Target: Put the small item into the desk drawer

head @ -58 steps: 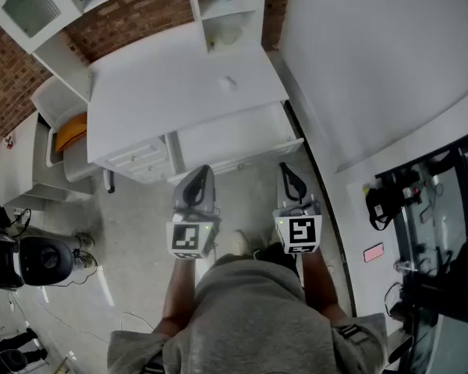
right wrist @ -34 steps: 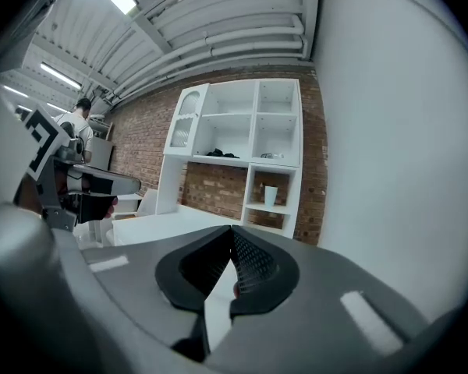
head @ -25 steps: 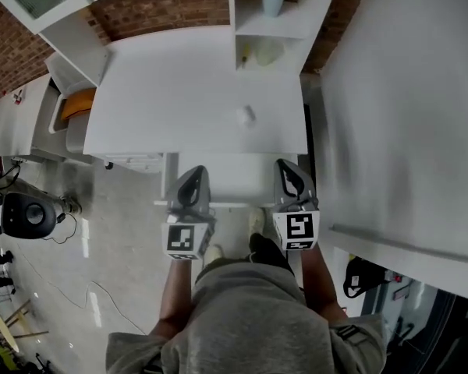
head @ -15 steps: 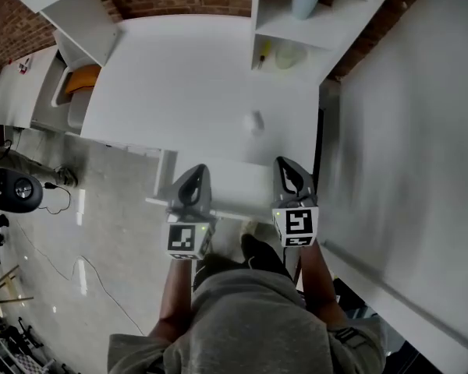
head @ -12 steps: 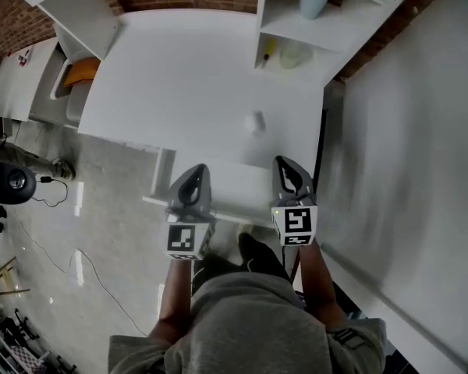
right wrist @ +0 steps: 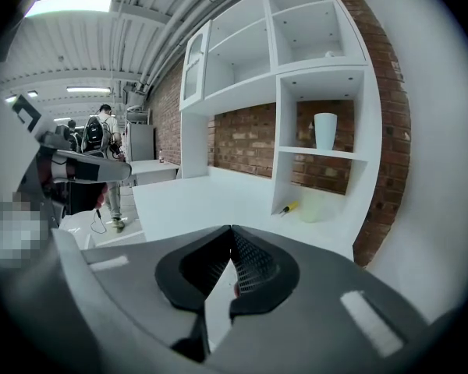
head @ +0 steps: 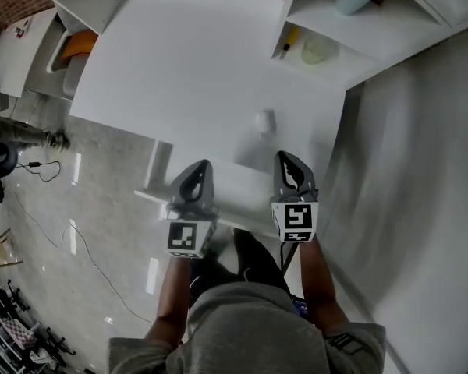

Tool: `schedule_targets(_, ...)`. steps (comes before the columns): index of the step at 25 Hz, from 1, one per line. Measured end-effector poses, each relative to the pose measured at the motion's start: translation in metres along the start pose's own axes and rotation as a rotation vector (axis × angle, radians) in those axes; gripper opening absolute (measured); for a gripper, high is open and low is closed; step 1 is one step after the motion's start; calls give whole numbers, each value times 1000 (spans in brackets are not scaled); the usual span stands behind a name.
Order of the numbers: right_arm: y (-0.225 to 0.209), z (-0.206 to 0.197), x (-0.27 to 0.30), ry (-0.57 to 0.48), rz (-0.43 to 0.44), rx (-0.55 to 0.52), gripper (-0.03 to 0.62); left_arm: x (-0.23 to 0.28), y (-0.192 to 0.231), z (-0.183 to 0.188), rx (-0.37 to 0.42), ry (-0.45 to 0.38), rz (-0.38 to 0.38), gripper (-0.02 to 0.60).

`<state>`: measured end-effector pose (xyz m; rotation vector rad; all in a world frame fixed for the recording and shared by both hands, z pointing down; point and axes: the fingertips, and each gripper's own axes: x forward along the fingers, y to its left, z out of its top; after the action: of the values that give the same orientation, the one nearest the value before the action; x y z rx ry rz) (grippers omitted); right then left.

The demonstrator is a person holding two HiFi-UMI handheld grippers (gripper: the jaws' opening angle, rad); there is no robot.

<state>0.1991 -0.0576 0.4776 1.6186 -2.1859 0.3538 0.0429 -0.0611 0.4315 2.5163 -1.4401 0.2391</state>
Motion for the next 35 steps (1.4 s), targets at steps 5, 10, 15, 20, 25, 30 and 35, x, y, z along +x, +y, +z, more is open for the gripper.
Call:
schedule_targets(5, -5, -15, 25, 27, 19, -10, 3, 18, 3, -22, -21, 38, 6, 12)
schedule_targets(10, -10, -33, 46, 58, 25, 0, 3, 28, 6, -40, -45, 63, 15, 12)
schedule_targets(15, -13, -51, 67, 97, 33, 30, 23, 33, 9, -53, -51, 81, 19, 12)
schedule_targets(20, -11, -70, 85, 133, 54, 59, 123, 32, 9, -63, -52, 93, 26, 12)
schedule_targets(25, -9, -86, 109, 188, 56, 83, 212, 33, 13, -71, -48, 104, 30, 12)
schedule_targets(30, -13, -99, 124, 234, 35, 92, 249, 31, 17, -73, -72, 119, 45, 12)
schedule_targets(35, -13, -106, 132, 255, 31, 96, 247, 30, 23, -77, -79, 128, 56, 12)
